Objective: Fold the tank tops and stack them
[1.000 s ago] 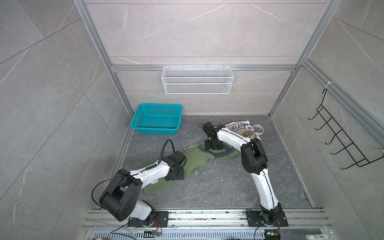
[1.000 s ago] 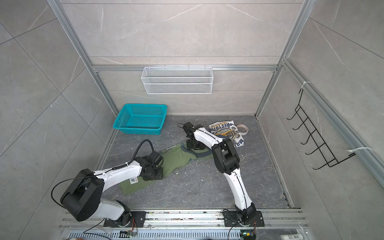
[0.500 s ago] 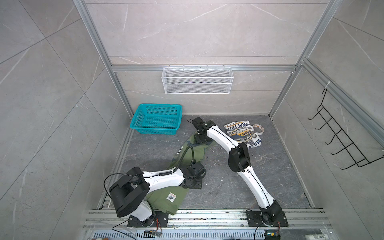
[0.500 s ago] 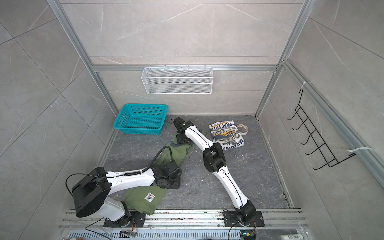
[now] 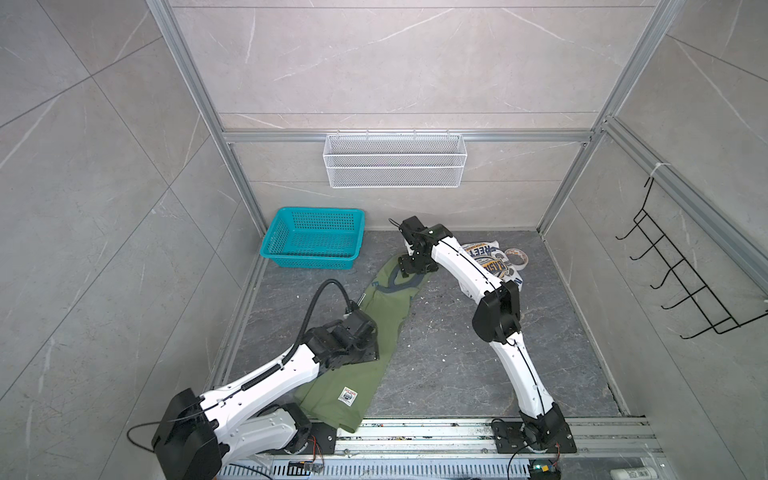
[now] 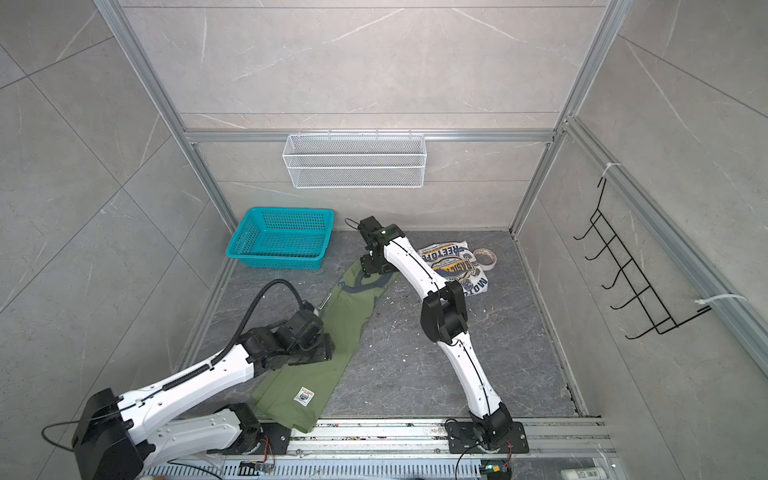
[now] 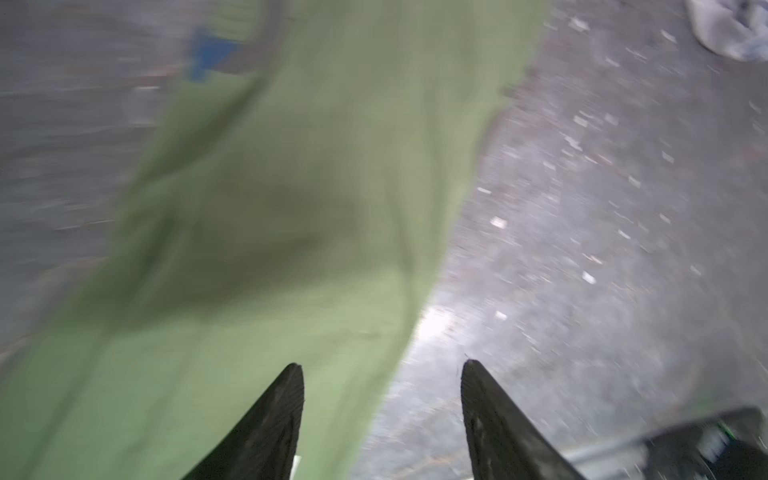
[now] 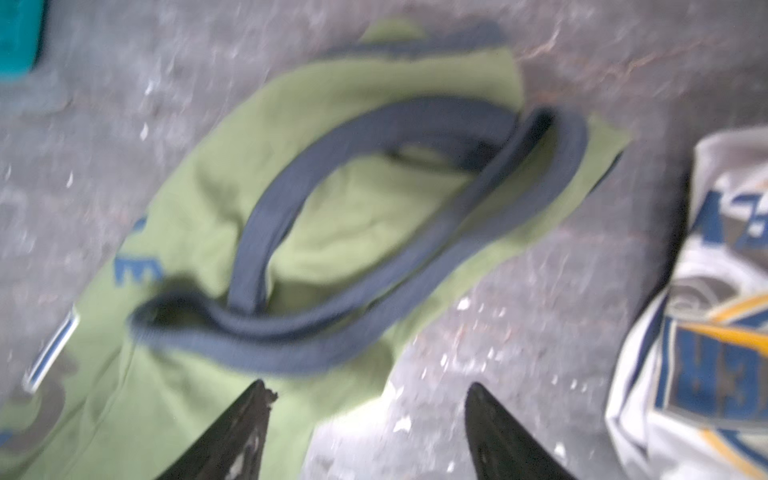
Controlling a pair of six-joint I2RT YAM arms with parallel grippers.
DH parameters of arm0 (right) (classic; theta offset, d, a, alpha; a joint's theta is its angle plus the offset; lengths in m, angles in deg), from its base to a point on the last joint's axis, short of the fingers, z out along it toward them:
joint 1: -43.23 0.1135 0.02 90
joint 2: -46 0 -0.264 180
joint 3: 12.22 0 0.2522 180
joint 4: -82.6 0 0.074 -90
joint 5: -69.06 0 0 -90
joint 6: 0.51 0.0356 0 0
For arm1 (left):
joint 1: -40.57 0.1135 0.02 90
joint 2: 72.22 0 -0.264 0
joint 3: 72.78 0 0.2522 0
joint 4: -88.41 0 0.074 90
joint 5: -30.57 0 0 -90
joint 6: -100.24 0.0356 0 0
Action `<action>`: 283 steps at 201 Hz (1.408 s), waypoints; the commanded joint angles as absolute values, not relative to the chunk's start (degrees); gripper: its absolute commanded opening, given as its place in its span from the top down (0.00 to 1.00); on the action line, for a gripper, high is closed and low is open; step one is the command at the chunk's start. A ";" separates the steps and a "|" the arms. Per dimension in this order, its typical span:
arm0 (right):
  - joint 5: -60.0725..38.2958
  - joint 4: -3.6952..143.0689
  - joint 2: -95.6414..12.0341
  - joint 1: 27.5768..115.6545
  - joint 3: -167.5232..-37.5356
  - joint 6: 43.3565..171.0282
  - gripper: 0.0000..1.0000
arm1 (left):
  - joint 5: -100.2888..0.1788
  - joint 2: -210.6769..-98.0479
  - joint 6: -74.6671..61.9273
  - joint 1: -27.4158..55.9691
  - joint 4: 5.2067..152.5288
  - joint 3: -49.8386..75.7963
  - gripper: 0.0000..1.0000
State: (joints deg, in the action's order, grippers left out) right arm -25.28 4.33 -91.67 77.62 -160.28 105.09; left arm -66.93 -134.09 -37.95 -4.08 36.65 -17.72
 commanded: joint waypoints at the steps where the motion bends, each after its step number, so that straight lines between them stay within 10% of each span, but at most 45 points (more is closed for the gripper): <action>1: -21.51 12.32 -84.97 81.57 -148.15 108.36 0.25 | -67.31 -132.98 -36.58 -1.40 31.05 -21.32 0.37; 61: -15.99 17.51 -88.08 84.20 -142.05 112.54 0.26 | -59.62 -141.06 -37.94 -1.75 37.08 -26.60 0.38; 198: -23.27 -6.17 -110.65 76.02 -183.76 107.26 0.26 | -54.36 -164.17 -42.79 -25.74 59.25 -11.06 0.39; 283: -18.68 16.44 -67.05 76.54 -127.11 112.39 0.23 | -66.03 -141.90 -42.07 -25.41 49.09 -15.18 0.38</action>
